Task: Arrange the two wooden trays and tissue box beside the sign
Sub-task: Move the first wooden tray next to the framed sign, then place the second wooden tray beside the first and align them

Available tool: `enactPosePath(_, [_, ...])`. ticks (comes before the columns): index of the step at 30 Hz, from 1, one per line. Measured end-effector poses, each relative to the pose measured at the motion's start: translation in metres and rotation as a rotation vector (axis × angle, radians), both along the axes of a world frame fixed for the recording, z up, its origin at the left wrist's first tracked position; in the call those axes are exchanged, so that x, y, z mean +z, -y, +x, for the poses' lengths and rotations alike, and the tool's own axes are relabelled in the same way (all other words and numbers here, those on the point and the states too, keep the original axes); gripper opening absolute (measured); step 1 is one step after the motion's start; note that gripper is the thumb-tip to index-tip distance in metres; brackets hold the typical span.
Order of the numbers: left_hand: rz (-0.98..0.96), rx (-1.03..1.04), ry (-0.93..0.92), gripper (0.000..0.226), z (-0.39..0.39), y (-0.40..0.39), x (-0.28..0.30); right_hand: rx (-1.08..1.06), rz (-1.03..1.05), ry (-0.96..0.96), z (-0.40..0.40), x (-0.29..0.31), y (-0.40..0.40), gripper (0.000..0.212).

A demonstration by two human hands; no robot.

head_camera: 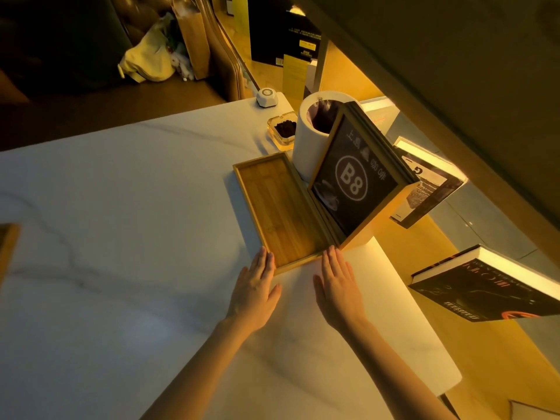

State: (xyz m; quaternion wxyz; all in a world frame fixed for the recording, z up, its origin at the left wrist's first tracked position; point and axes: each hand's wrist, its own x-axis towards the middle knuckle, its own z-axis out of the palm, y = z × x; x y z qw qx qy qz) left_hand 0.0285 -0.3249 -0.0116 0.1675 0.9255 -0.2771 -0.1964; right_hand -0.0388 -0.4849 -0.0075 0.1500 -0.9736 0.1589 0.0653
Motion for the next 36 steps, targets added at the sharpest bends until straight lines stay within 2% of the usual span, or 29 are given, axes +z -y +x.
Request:
enactPosePath(3, [0.0,-0.013,-0.07,0.06,0.008,-0.002,0.017,-0.001,-0.049,-0.07,0.009,0.016,-0.001,0.051])
enactPosePath(6, [-0.124,0.071,-0.136,0.046,0.014,-0.007,0.038,0.013,-0.06,-0.018,0.022,0.037,-0.005,0.036])
enactPosePath(10, [-0.189,0.184,-0.051,0.032,0.018,-0.03,0.065,0.101,0.023,0.015,0.036,0.073,-0.023,0.028])
enactPosePath(13, [-0.208,0.243,0.052,0.028,0.019,-0.065,0.082,0.255,-0.06,-0.046,0.051,0.097,-0.049,0.03])
enactPosePath(15, [-0.208,0.293,0.125,0.029,0.019,-0.095,0.091,0.272,-0.091,-0.071,0.06,0.109,-0.072,0.03])
enactPosePath(18, [-0.178,0.351,0.252,0.033,0.016,-0.145,0.102,0.355,-0.16,0.02,0.069,0.116,-0.113,0.031])
enactPosePath(25, [-0.048,0.475,0.434,0.029,0.01,-0.275,0.128,0.451,-0.088,0.161,0.087,0.125,-0.234,0.036])
enactPosePath(30, [-0.007,0.536,0.467,0.023,0.014,-0.378,0.128,0.517,-0.042,0.185,0.088,0.124,-0.329,0.032])
enactPosePath(34, [0.031,0.53,0.471,0.021,0.017,-0.454,0.115,0.518,0.028,0.122,0.087,0.114,-0.396,0.034])
enactPosePath(36, [0.046,0.525,0.458,0.032,0.02,-0.485,0.105,0.505,0.069,0.077,0.086,0.104,-0.424,0.037])
